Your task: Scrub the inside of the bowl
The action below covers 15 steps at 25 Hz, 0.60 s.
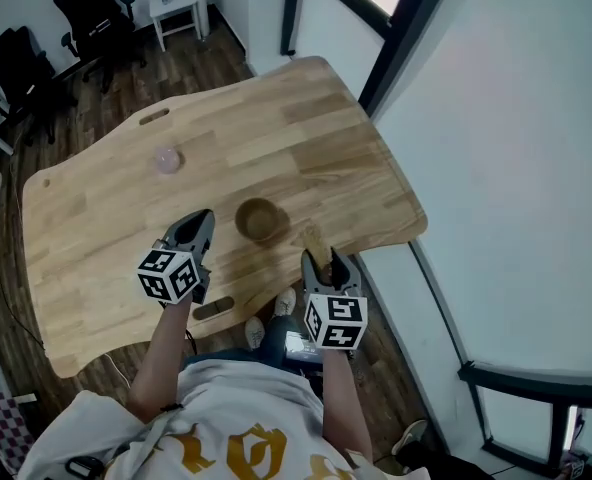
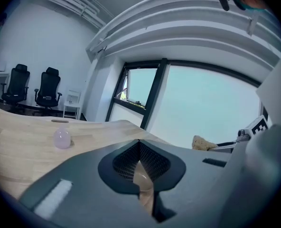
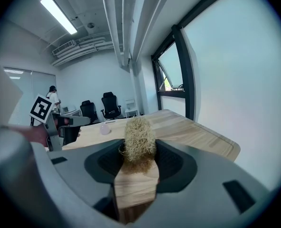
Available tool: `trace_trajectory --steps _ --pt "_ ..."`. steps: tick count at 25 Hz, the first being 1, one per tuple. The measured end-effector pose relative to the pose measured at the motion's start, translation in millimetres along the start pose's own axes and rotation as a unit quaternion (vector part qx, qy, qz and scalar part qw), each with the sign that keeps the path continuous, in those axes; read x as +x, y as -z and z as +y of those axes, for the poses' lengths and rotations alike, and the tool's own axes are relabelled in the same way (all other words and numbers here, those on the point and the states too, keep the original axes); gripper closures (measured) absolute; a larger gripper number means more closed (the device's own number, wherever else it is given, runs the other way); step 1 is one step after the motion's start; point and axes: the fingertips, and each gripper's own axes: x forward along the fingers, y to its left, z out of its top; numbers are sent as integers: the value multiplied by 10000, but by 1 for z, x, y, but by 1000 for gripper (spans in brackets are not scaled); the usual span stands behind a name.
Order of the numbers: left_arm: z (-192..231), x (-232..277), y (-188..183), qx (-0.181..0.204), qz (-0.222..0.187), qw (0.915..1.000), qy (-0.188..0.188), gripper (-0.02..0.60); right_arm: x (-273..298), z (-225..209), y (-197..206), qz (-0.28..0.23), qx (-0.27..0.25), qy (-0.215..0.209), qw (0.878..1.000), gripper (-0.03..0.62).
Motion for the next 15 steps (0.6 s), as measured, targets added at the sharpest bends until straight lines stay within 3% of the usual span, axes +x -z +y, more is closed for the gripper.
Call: trace_trajectory --steps 15 --pt "29 31 15 -37 454 9989 -130 580 47 9 10 315 -125 -292 9990 410"
